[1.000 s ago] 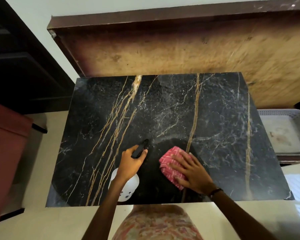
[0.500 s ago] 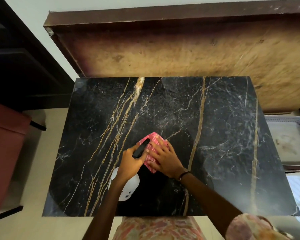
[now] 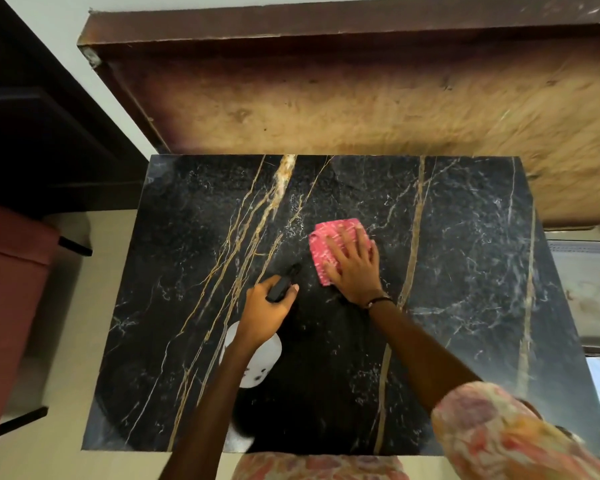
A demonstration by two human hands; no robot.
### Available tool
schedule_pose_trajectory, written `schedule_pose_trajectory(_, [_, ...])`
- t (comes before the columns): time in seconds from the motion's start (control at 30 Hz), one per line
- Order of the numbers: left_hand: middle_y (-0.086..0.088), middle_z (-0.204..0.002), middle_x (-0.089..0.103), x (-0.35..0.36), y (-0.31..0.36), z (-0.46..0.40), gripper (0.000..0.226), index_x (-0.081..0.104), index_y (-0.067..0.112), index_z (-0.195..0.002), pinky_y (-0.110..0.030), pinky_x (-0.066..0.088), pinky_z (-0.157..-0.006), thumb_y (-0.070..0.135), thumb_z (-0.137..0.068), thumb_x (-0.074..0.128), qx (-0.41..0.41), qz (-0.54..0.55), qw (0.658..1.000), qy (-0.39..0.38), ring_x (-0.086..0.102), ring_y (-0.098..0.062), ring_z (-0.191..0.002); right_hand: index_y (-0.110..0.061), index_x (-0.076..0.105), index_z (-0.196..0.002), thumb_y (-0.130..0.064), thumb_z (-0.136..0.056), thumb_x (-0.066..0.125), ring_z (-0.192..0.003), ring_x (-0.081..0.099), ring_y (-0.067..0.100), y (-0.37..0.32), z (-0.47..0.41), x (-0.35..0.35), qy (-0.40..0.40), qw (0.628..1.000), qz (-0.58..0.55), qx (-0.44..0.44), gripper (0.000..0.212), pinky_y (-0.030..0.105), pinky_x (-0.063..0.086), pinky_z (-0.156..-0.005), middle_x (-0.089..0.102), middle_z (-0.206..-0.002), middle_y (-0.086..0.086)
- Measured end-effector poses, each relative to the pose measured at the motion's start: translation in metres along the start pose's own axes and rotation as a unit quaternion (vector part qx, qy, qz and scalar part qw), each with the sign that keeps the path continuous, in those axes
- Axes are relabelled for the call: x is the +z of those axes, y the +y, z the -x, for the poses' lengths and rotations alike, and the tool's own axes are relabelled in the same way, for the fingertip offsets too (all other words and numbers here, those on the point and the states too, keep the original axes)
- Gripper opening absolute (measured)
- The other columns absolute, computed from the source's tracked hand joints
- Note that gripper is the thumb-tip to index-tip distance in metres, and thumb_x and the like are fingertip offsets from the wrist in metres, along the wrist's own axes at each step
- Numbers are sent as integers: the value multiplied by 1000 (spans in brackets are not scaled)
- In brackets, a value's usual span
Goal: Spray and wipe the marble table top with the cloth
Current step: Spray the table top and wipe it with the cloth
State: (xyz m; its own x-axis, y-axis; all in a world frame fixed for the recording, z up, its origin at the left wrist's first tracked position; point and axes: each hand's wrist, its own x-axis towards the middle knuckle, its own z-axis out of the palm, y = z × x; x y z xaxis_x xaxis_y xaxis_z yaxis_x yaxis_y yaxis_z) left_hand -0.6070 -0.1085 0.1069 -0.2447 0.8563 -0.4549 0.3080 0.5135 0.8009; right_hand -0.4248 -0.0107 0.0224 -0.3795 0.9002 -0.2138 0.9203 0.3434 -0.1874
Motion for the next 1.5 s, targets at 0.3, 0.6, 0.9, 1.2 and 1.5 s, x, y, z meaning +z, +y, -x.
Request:
schedule_pose_trajectory(0.3, [-23, -67, 61, -5, 16, -29, 8, 63, 16, -81, -31, 39, -48, 21, -87, 64, 4, 26, 1000, -1, 49, -23, -52, -35, 22, -149, -57, -96, 29, -146, 12, 31, 31, 58, 19, 24, 974, 81, -208, 58, 52, 13, -116, 22, -157, 3])
schedule_pose_trajectory(0.6, [-34, -81, 62, -7, 29, -54, 20, 64, 3, -85, -35, 40, -54, 23, -88, 62, 3, 18, 1000, -1, 48, -24, -55, -29, 30, -147, -59, -92, 24, -144, 15, 36, 40, -36, -14, 19, 999, -3, 27, 63, 58, 14, -112, 26, -156, 6])
schedule_pose_trajectory(0.9, [-10, -57, 48, 3, 49, -81, 16, 64, 6, -82, -37, 35, -54, 21, -88, 62, -1, 38, 999, 13, 38, -21, -46, -33, 28, -146, -56, -96, 22, -145, 15, 33, 31, -44, -3, 25, 980, 56, -188, 55, 55, 15, -116, 27, -156, 4])
schedule_pose_trajectory(1.2, [-11, -58, 50, 16, 65, -106, 17, 62, 14, -75, -32, 35, -49, 23, -89, 61, 2, 36, 999, 11, 39, -17, -44, -29, 29, -147, -61, -93, 18, -144, 16, 36, 117, -103, -39, 27, 999, 26, 0, 64, 56, 20, -112, 26, -156, 6])
schedule_pose_trajectory(1.5, [-24, -57, 48, 24, 86, -129, 23, 62, -1, -80, -37, 35, -49, 21, -89, 61, 44, 7, 999, 15, 41, -26, -47, -29, 43, -140, -52, -91, 31, -139, 31, 38, 37, -149, -27, 65, 988, 30, -138, 55, 59, 29, -109, 40, -150, 7])
